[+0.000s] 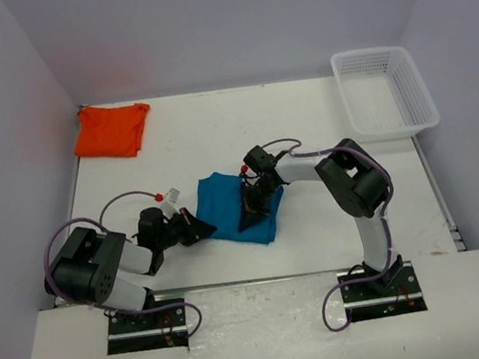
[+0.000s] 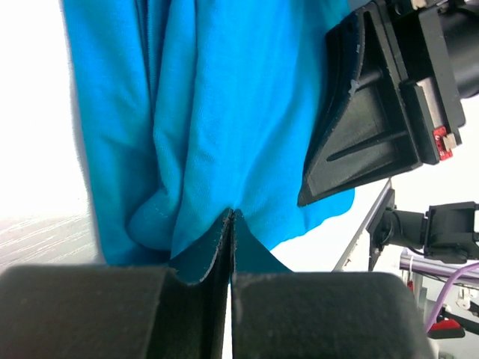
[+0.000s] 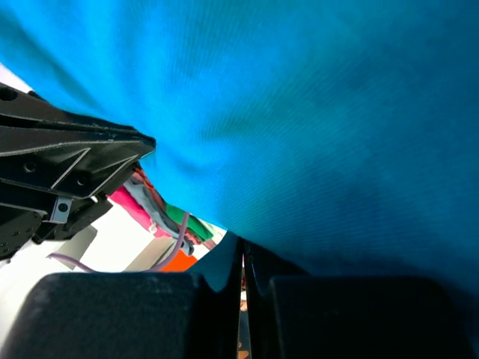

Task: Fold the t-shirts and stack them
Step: Smooth out wrinkles on the folded tshirt, then put the neatly folded tshirt into the corner of the board with the left arm

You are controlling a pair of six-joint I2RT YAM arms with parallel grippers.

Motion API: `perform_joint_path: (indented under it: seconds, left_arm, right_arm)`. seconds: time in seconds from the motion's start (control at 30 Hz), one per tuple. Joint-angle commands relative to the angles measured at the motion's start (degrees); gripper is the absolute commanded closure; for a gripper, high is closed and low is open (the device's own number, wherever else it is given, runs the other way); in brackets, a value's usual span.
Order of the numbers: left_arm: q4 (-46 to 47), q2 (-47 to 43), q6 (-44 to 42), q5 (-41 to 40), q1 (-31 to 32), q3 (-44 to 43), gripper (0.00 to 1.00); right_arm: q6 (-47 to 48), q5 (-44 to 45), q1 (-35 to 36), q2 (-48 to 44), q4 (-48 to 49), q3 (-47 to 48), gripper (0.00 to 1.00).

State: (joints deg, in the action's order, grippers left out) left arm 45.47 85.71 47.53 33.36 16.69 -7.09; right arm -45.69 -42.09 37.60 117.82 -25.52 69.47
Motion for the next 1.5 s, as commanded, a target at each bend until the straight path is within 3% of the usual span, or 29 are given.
perform_joint_path:
  seconds: [0.0, 0.2, 0.4, 0.53, 0.57, 0.7, 0.77, 0.83, 0.93, 1.0, 1.03, 1.1, 1.47]
  left_arm:
    - [-3.38, 4.98, -1.65, -1.20, 0.01, 4.63, 1.00]
    - [0.05, 6.14, -0.77, -0.14, 0.10, 6.92, 1.00]
    - [-2.57, -0.70, -1.03, -0.49, 0.10, 8.07, 1.00]
    - [-11.08, -10.43, -2.87, -1.19, 0.54, 2.90, 1.00]
    - [-17.37, -12.91, -4.10, -2.50, 0.63, 1.05, 0.98]
    - [-35.68, -24.34, -8.85, -8.90, 0.89, -11.25, 0.75]
    - [-44.48, -28.92, -11.83, -13.21, 0.80, -19.77, 0.54]
    - [-54.03, -28.68, -14.64, -16.21, 0.80, -28.71, 0.28]
    - [-61.53, -22.73, -18.16, -16.32, 0.01, -37.70, 0.08]
    - [-62.79, -19.28, -19.22, -11.67, -2.17, -39.66, 0.07]
    - [-62.96, -15.96, -19.92, -10.09, -3.06, -40.45, 0.14]
    - [-63.84, -11.47, -21.07, -6.04, -4.65, -41.24, 0.18]
    - [-69.19, -2.40, -26.96, -16.04, -5.09, -44.40, 0.21]
  right_arm:
    - [-1.51, 9.03, -1.31, 3.38, -11.74, -0.13, 1.00]
    - [2.53, 12.99, -1.04, 2.77, -16.92, 2.95, 1.00]
    - [9.28, 13.08, 0.01, -2.39, -16.41, 6.37, 1.00]
    - [12.99, 15.80, 2.03, -11.36, -14.83, 8.39, 0.98]
    - [13.61, 16.85, 2.90, -13.30, -14.91, 8.83, 0.94]
    - [14.49, 19.31, 4.05, -23.67, -15.44, 10.94, 0.85]
    - [13.71, 20.55, 4.14, -29.91, -15.79, 10.95, 0.75]
    - [13.09, 22.75, 4.14, -36.04, -14.57, 8.85, 0.61]
    - [13.26, 21.61, 4.14, -41.25, -13.33, 6.56, 0.58]
    - [14.22, 21.96, 4.14, -42.93, -15.43, 6.64, 0.57]
    - [14.66, 22.83, 4.14, -43.89, -15.70, 6.55, 0.58]
    - [16.24, 23.89, 4.23, -46.27, -17.72, 6.73, 0.58]
    - [21.43, 27.06, 4.06, -53.39, -20.10, 2.17, 0.58]
